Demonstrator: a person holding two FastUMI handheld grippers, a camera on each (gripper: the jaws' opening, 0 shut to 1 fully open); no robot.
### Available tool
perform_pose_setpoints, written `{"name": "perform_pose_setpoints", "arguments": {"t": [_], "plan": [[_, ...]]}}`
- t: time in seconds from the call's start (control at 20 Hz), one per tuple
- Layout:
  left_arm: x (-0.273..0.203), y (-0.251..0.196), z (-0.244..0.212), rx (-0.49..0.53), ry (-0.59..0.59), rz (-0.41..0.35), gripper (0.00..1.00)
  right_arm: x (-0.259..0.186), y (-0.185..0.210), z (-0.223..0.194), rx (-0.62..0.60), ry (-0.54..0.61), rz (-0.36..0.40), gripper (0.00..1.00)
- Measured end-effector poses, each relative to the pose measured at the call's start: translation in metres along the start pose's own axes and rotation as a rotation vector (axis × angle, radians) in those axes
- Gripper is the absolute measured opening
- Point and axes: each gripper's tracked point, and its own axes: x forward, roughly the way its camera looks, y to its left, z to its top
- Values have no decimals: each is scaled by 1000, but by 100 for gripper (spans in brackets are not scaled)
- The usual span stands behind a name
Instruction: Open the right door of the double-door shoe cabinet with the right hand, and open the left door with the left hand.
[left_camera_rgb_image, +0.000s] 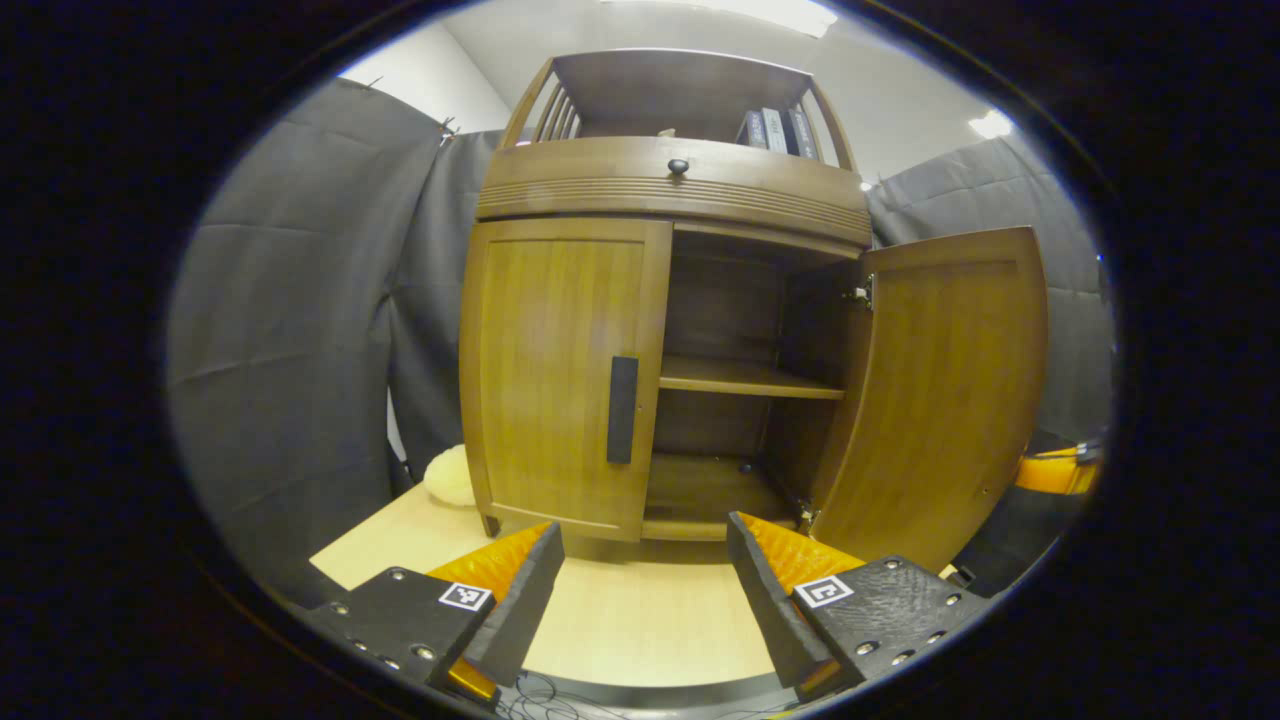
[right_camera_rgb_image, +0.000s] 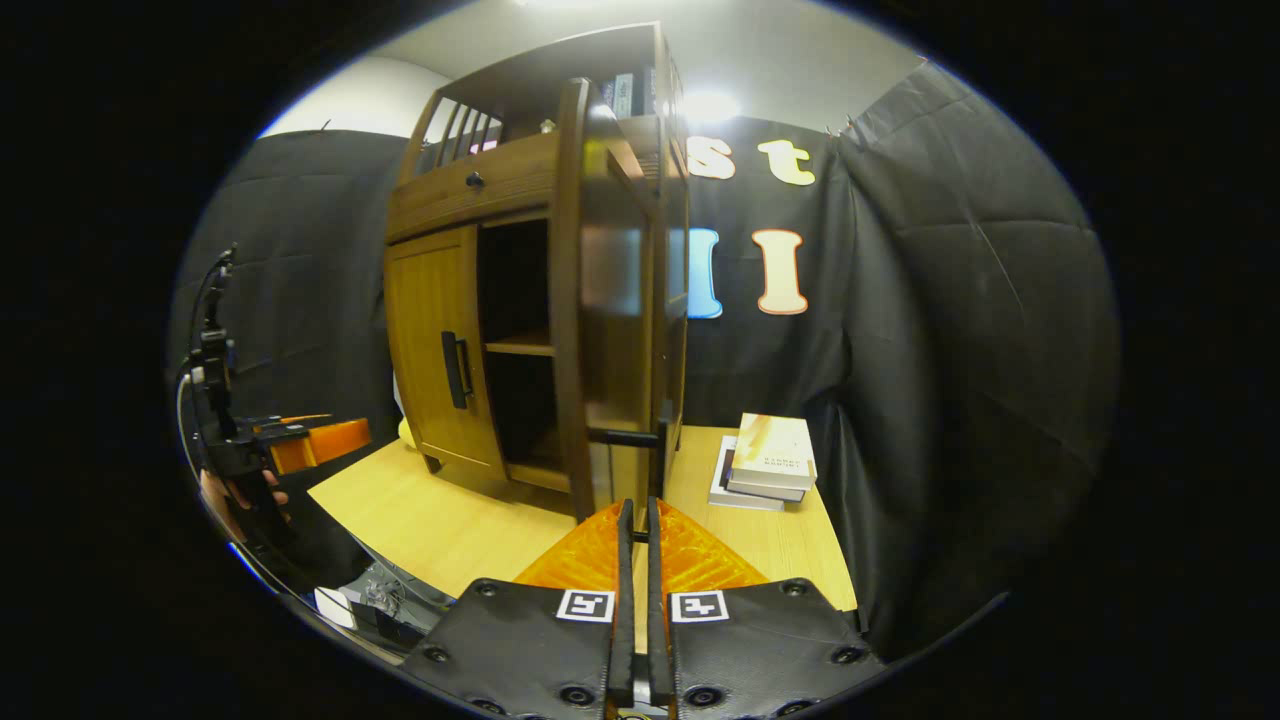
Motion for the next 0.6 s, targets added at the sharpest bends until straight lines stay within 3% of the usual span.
{"name": "perform_pose_setpoints", "arguments": {"t": [0.6], "plan": [[24,25,9,-4,-43,-122,96,29,46,33,18,-117,-8,7]]}}
